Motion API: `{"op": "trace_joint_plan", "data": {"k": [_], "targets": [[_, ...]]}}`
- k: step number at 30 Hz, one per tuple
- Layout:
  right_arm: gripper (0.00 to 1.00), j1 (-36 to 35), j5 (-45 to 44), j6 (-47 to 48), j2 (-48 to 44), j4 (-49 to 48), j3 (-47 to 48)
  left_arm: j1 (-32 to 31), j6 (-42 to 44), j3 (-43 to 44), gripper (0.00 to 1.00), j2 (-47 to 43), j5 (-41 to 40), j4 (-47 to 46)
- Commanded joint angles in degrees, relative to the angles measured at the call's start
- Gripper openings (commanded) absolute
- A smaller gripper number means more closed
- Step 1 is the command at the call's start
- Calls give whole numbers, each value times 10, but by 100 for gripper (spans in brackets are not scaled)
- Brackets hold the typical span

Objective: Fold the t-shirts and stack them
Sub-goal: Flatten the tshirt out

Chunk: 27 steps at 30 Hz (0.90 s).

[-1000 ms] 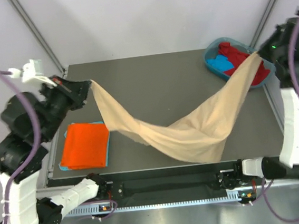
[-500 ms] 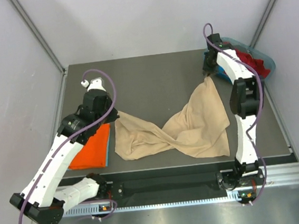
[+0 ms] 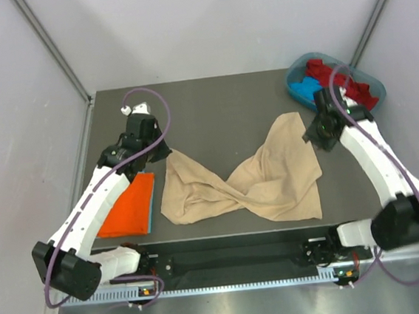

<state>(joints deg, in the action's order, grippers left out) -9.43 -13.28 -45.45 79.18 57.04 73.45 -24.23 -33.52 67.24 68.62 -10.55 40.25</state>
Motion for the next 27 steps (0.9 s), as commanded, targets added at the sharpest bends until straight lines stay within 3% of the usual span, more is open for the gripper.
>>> {"op": "trace_joint_plan", "data": {"k": [1, 11, 17, 27], "targets": [[43, 11, 12, -79, -91, 19, -107, 8, -9, -1, 0, 11, 53, -63], [41, 13, 121, -170, -220, 46, -396, 9, -1, -20, 0, 6, 93, -78], [42, 13, 114, -242, -294, 37, -439, 9, -5, -33, 0, -16, 100, -80], [43, 12, 91, -275, -259, 11, -439, 9, -1, -42, 0, -27, 93, -76]]}}
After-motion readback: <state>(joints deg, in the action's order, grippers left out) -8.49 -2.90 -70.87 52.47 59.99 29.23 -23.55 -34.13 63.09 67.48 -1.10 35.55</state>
